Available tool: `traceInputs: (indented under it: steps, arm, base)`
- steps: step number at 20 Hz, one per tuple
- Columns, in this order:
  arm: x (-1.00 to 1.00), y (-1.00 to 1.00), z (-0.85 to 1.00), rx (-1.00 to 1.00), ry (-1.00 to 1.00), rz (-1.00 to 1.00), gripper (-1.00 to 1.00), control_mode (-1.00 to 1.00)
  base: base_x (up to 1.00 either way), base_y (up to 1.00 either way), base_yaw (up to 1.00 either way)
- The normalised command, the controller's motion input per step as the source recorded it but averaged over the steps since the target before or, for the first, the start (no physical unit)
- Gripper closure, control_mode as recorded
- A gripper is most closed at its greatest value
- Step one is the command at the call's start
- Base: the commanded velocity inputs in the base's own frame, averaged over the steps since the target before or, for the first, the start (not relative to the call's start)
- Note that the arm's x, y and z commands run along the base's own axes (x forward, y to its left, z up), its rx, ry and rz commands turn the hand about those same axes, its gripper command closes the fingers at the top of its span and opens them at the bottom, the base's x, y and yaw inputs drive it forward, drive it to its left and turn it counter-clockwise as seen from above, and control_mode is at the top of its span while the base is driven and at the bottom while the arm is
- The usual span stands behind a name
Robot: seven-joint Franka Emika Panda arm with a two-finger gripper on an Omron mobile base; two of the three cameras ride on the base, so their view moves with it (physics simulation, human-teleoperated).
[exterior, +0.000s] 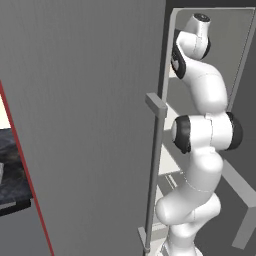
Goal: Take the onion and potato out of the freezer and place them in the tupperware container on the counter. Then put the tupperware containing the vegetables back in the freezer.
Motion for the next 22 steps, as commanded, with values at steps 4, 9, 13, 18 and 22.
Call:
traceInputs:
  steps: [4, 9, 13, 18, 22]
  arm:
    - [0.18, -0.08, -0.16, 0.00, 0.00, 0.00, -1.00, -1.00]
    - [0.09, -0.07, -0.10, 0.00, 0.00, 0.00, 1.00, -1.00]
    - [-0.05, 0.00, 0.00, 0.00, -0.02, 0.00, 1.00, -1.00]
    - [-0.68, 0.00, 0.00, 0.00, -0.10, 0.04, 1.00, -1.00]
    - [-1.00, 0.00, 0.03, -0.03, -0.07, 0.12, 1.00, -1.00]
  base:
    - [0.00, 0.00, 0.00]
    - [0.00, 0.00, 0.00]
    - [0.00, 0.00, 0.00]
    - [0.00, 0.00, 0.00]
    - [0.00, 0.00, 0.00]
